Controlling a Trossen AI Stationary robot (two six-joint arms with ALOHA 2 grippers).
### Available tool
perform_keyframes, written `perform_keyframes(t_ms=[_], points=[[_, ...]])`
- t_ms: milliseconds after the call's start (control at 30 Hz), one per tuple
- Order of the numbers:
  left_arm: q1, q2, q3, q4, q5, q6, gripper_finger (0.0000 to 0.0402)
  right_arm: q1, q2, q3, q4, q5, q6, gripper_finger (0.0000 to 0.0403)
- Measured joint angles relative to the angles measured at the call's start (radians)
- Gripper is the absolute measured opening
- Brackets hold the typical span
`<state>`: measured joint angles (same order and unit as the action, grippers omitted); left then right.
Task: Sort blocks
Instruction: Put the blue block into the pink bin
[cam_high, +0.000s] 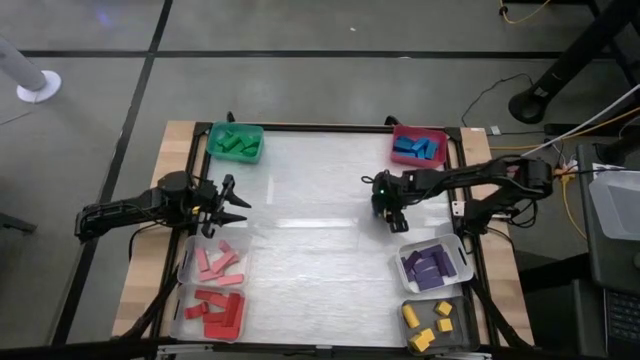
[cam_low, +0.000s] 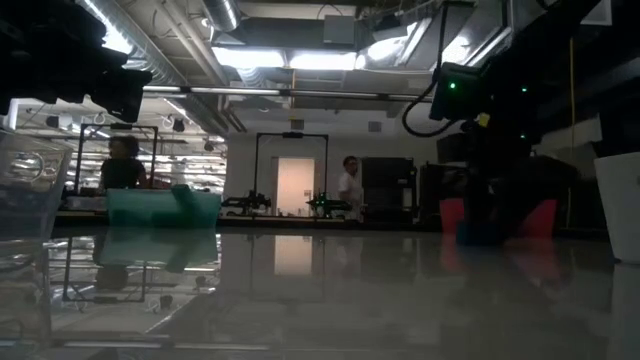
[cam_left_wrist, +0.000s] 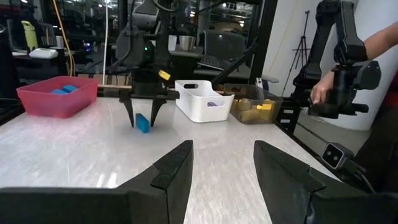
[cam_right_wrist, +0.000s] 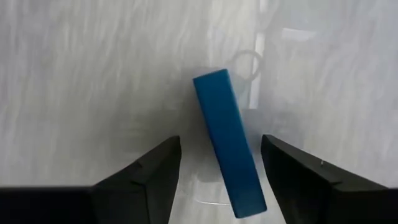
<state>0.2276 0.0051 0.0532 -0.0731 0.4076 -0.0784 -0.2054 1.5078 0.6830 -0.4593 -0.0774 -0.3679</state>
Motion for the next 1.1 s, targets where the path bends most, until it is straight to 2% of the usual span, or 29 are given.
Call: perform_keyframes(t_ms=[167,333,467,733,933,1100], points=[[0.0,0.0,0.0,0.0,0.0,0.0,0.0159,-0.034,0.001,0.0,0.007,-0.034,0.074,0.0198],[0.0,0.0,0.0,0.001,0.0,0.0,0.0159,-0.047,0.004,0.021,0.002,-0.02,0.186,0.0124],[0.0,0.0,0.0,0.001,0.0,0.0,0.0159,-0.048,0.008,0.095,-0.022,0.103,0.32,0.0053],[0.0,0.0,0.0,0.001,0.0,0.0,0.0159,-0.137,0.005,0.28,-0.123,0.322,0.336,0.0052],[0.0,0.0,0.0,0.001,0.0,0.0,0.0159,-0.284,0.004,0.384,-0.327,0.404,0.334,0.0094],[0.0,0.0,0.0,0.001,0.0,0.0,0.0159,-0.423,0.004,0.407,-0.465,0.465,0.296,0.0066]])
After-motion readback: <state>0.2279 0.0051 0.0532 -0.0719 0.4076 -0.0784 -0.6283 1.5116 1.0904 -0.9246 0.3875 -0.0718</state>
